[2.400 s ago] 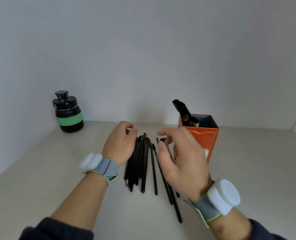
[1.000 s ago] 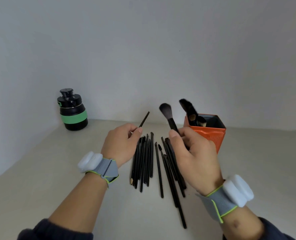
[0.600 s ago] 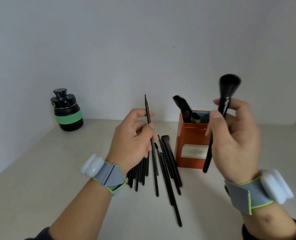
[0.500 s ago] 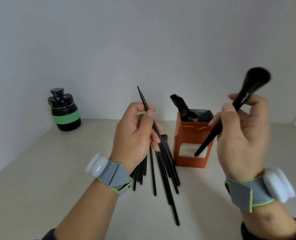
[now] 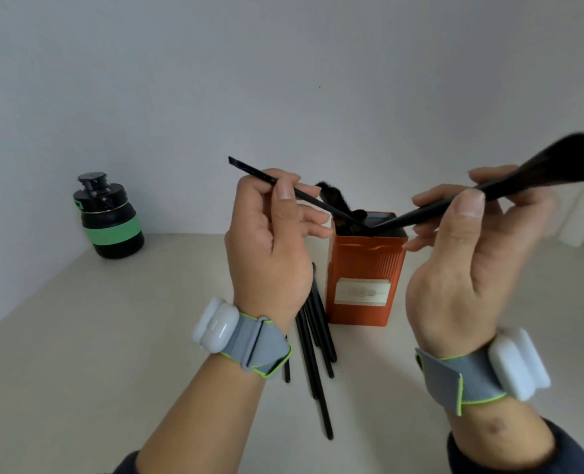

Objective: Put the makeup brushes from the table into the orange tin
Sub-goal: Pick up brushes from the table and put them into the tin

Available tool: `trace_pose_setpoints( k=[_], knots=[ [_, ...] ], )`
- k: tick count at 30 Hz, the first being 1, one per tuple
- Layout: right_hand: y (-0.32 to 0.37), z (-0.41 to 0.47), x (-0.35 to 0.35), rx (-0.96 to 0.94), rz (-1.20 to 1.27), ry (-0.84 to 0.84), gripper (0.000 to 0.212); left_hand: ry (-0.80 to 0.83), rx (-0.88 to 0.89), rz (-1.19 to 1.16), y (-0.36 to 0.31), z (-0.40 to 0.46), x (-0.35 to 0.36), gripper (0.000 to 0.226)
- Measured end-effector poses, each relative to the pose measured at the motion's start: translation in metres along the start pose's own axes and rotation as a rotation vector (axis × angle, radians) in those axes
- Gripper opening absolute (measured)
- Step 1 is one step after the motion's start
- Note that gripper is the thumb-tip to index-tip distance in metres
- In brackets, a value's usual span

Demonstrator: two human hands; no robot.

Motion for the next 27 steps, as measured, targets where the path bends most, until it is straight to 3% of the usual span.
trace_pose_setpoints(
  k=[9, 12, 17, 23, 27],
  knots=[
    [-0.014, -0.008, 0.008, 0.042, -0.198, 0.101, 0.009, 0.038, -0.043, 0.167, 0.015, -0.007, 0.004, 0.013],
    [-0.020, -0.011, 0.010, 0.029, -0.324, 0.138, 0.023, 0.032, -0.070, 0.185, 0.020, -0.008, 0.006, 0.014],
    [-0.028, -0.013, 0.016, 0.033, -0.420, 0.206, 0.029, 0.018, -0.128, 0.167, 0.026, -0.011, 0.012, 0.007],
    [-0.032, -0.014, 0.019, 0.019, -0.453, 0.250, 0.019, 0.032, -0.151, 0.105, 0.028, -0.010, 0.017, 0.037],
    [-0.035, -0.015, 0.020, 0.037, -0.485, 0.254, 0.023, 0.023, -0.138, 0.116, 0.033, -0.012, 0.016, 0.017]
  ],
)
Point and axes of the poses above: each hand's wrist, its own z-axis towards the middle knuckle, its own x-axis out of the palm, y = z × x, the point moved 3 cm from there along z, towards the middle knuckle, and after that the axes turned 15 degrees about -z, right-handed, at the moved point
